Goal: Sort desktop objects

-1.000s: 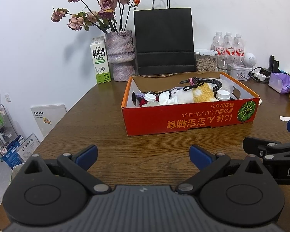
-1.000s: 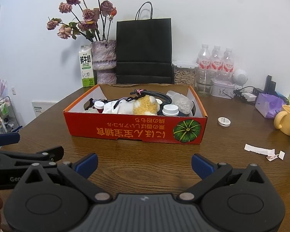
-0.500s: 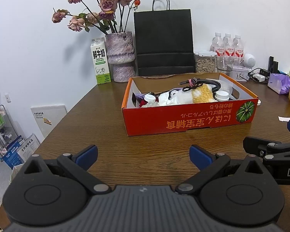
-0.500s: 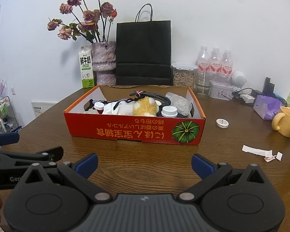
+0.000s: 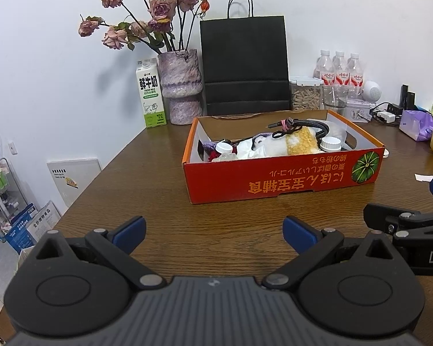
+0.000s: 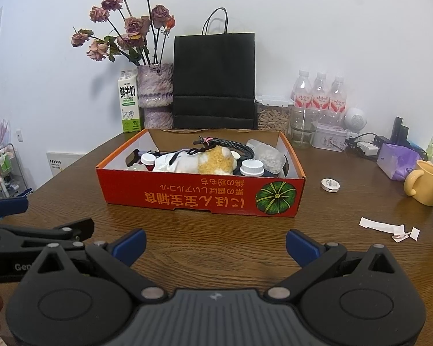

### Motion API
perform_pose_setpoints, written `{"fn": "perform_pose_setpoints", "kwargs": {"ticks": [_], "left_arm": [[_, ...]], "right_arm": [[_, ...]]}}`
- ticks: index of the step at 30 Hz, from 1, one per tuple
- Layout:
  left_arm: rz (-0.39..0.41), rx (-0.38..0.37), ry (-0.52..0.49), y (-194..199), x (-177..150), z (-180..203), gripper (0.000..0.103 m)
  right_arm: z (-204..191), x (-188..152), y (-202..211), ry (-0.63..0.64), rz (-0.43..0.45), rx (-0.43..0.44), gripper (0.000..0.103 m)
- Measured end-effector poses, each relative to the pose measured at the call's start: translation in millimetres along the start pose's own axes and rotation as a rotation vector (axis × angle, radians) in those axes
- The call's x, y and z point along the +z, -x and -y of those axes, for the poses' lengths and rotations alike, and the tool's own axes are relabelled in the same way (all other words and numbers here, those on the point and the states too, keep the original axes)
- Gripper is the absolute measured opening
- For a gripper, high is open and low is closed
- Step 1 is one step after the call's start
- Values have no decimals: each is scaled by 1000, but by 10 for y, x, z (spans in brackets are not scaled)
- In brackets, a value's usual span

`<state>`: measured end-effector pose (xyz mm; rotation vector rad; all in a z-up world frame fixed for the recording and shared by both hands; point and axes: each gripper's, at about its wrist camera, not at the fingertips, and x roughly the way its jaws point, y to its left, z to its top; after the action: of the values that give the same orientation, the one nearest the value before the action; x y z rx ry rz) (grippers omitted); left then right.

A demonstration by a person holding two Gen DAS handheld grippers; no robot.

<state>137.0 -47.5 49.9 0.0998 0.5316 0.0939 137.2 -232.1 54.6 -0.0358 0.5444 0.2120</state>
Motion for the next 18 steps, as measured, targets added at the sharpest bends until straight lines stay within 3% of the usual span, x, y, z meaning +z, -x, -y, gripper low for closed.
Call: {"fn": "perform_pose_setpoints", "kwargs": {"ticks": [18], "left_arm": [[1, -1, -2, -16, -8, -2, 103]], "right_arm": [[4, 4, 21, 0, 0, -2, 103]]}}
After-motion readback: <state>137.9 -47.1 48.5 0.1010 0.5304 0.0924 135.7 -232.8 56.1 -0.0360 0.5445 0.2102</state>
